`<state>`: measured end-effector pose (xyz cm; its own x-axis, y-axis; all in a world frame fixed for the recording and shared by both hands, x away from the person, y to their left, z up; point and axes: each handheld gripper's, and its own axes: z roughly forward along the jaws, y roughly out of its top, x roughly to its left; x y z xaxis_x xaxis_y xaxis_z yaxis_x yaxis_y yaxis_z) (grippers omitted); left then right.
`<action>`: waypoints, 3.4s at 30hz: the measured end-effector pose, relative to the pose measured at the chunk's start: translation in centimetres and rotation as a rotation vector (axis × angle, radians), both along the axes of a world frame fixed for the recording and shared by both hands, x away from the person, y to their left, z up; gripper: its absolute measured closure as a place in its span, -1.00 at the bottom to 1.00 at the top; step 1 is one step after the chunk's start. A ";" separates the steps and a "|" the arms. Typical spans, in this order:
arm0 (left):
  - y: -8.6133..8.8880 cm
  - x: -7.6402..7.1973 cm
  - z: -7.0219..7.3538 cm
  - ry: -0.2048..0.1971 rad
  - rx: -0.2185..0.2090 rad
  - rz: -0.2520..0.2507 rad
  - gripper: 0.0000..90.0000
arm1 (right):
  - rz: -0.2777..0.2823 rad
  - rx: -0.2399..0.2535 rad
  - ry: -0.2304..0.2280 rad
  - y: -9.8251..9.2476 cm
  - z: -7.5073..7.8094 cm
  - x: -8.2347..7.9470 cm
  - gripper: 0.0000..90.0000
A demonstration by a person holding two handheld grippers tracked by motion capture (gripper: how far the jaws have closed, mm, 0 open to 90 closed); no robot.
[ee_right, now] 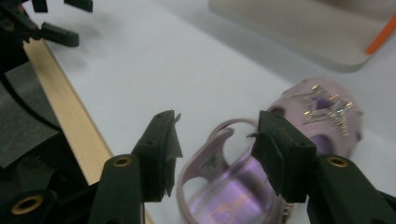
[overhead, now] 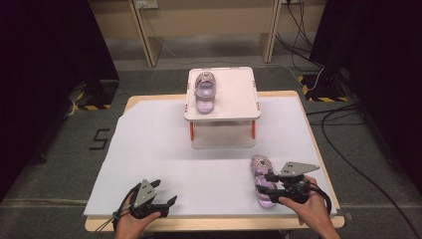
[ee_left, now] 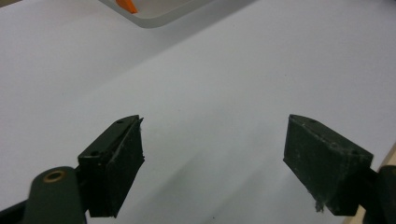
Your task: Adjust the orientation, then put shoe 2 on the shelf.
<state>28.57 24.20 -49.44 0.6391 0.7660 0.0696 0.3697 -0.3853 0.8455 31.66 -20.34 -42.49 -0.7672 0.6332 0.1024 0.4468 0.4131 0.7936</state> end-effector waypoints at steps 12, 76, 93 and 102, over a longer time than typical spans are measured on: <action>0.0 0.0 0.0 -0.001 -0.003 0.001 -0.57 | -0.097 -0.118 -0.072 -1.2 -1.6 0.4 0.06; 0.1 -0.1 0.1 0.000 -0.002 0.004 -0.57 | -0.052 0.128 -0.264 0.5 8.9 3.3 0.80; 0.1 0.0 0.1 0.002 -0.001 0.001 -0.57 | -0.083 0.076 -0.328 3.9 14.1 9.2 0.80; 0.1 0.0 0.1 0.001 -0.007 0.001 -0.57 | -0.146 0.021 -0.353 6.7 14.9 14.1 0.80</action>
<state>28.53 24.31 -49.36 0.6384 0.7671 0.0634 0.3712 -0.3790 0.8477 45.81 -13.66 -27.61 -0.6598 0.7387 -0.1377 0.1973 0.3472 0.9168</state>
